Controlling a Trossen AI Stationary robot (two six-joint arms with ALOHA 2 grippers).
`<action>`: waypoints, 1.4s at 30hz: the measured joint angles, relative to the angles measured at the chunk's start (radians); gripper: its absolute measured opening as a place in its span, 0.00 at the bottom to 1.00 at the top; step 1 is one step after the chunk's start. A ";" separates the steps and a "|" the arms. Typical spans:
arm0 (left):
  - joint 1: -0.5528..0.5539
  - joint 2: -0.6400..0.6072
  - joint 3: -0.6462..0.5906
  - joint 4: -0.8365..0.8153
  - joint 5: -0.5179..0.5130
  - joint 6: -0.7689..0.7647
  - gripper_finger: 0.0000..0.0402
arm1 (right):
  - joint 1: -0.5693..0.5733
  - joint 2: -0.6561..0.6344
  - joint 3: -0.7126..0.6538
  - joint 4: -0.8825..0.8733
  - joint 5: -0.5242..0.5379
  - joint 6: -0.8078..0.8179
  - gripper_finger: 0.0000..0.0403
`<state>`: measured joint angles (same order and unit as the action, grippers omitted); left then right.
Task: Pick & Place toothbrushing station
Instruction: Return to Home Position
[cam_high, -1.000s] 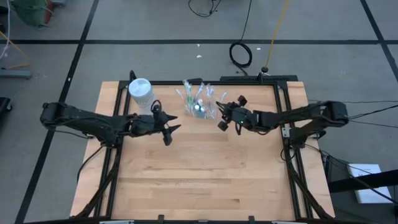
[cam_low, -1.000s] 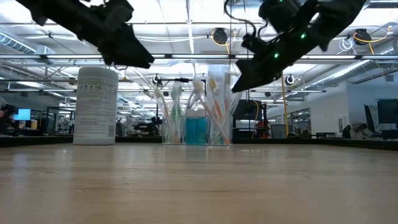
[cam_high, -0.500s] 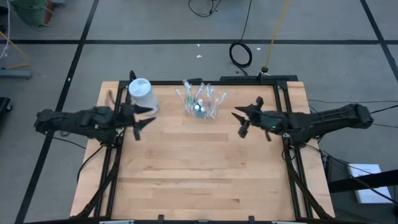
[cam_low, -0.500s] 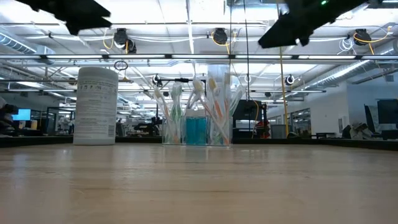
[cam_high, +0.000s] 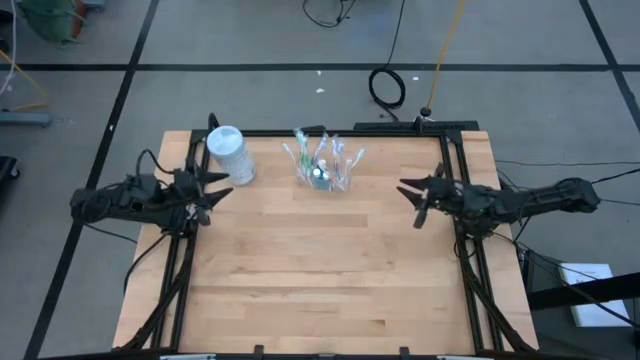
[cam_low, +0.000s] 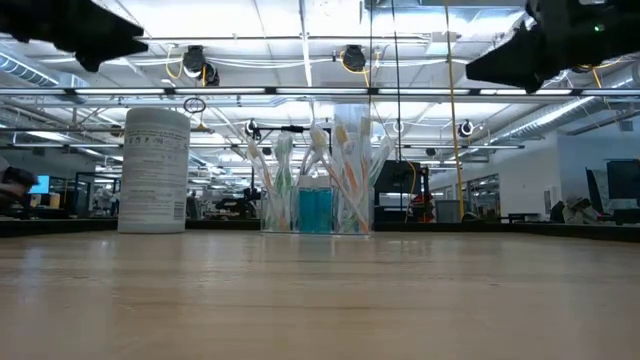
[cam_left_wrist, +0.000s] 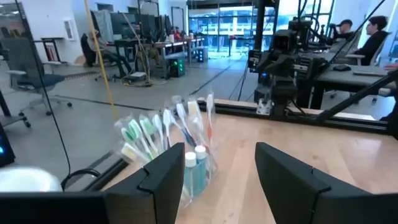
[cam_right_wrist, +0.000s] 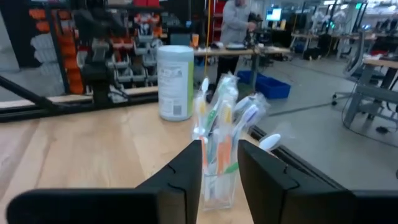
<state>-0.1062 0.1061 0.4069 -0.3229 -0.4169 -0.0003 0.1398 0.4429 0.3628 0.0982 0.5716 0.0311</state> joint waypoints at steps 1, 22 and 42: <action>0.000 -0.022 -0.023 0.005 0.000 -0.001 0.50 | 0.000 -0.029 -0.018 -0.002 0.000 -0.008 0.23; 0.001 -0.100 -0.246 0.241 -0.002 0.049 0.50 | 0.000 -0.367 -0.218 -0.013 -0.001 -0.104 0.05; 0.001 -0.086 -0.391 0.403 0.038 0.151 0.50 | 0.000 -0.365 -0.309 -0.005 -0.289 -0.071 0.00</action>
<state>-0.1052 0.0203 0.0159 0.0797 -0.3784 0.1511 0.1394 0.0776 0.0542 0.0935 0.2825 -0.0402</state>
